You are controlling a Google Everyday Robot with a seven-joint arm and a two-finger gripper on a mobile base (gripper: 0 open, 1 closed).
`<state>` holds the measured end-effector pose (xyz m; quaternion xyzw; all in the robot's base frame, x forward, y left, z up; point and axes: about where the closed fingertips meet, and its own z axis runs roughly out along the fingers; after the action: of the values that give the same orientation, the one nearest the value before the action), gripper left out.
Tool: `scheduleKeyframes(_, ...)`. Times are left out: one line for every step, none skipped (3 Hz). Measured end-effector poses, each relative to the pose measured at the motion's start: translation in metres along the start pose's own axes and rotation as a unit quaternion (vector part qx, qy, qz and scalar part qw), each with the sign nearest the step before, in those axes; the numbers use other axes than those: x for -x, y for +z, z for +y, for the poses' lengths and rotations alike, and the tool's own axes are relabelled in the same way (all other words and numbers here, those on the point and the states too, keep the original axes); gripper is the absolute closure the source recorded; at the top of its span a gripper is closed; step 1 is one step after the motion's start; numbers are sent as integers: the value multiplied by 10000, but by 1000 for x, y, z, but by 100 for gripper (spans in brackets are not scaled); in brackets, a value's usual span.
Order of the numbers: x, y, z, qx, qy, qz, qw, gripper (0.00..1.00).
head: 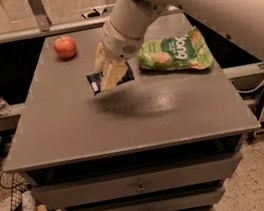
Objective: Move rxbar blueberry near apple
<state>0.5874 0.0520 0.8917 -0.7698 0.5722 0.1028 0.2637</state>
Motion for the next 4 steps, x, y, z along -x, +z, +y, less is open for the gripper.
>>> scheduleKeyframes(6,-4,-43,-165,197,15,9997,100)
scheduleKeyframes(4,-1,-75,-140,639,-43,9978,100)
scheduleKeyframes(-1,14,-101,63,1230,-120,9923,100)
scheduleKeyframes(-1,15,-101,67,1231,-120,9923,100)
